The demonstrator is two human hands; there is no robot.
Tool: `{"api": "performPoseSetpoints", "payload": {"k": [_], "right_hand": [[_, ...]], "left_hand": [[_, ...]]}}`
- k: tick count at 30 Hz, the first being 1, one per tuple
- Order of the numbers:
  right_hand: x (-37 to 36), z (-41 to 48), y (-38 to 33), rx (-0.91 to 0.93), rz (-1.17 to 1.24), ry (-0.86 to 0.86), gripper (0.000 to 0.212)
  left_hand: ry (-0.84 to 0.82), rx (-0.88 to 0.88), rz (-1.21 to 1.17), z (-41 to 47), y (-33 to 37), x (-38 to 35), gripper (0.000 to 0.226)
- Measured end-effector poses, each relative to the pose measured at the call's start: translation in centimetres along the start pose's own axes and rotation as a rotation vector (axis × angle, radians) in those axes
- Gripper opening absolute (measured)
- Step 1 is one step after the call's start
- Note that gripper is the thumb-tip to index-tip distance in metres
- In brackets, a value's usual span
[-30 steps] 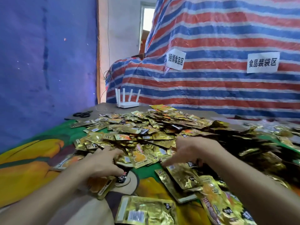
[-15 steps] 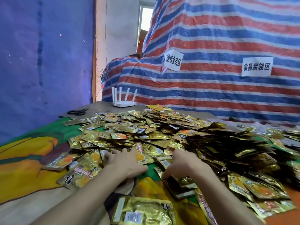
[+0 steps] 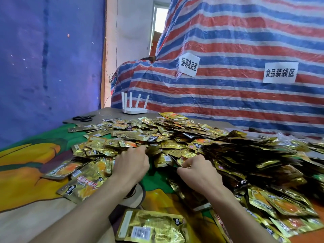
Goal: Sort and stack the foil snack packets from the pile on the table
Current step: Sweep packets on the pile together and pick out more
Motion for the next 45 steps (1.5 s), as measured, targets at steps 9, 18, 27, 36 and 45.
{"api": "performPoseSetpoints", "payload": {"k": [9, 18, 27, 36, 45], "right_hand": [[-0.1, 0.7, 0.5, -0.094, 0.334, -0.108, 0.024], [1.0, 1.2, 1.1, -0.097, 0.347, -0.171, 0.023], [1.8, 2.0, 1.5, -0.066, 0.392, -0.164, 0.021], [1.3, 2.1, 1.6, -0.169, 0.507, -0.244, 0.019], [0.8, 1.1, 1.1, 0.097, 0.036, -0.454, 0.047]], "left_hand": [[0.147, 0.276, -0.342, 0.1, -2.2, 1.4, 0.025], [0.187, 0.28, -0.504, 0.3, -2.1, 1.7, 0.035], [0.17, 0.499, -0.735, 0.2, -2.1, 1.5, 0.04], [-0.153, 0.497, -0.677, -0.4, -1.8, 1.3, 0.052], [-0.375, 0.265, -0.498, -0.1, -1.1, 0.7, 0.02]]}}
Point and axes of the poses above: each hand's wrist, its own z-axis towards the middle knuckle, its own x-axis out of the back of the hand, y = z × x, the point moved 2 cm from there along z, towards the middle knuckle, and after that the axes turned 12 degrees about -x, right-handed, at the moved point
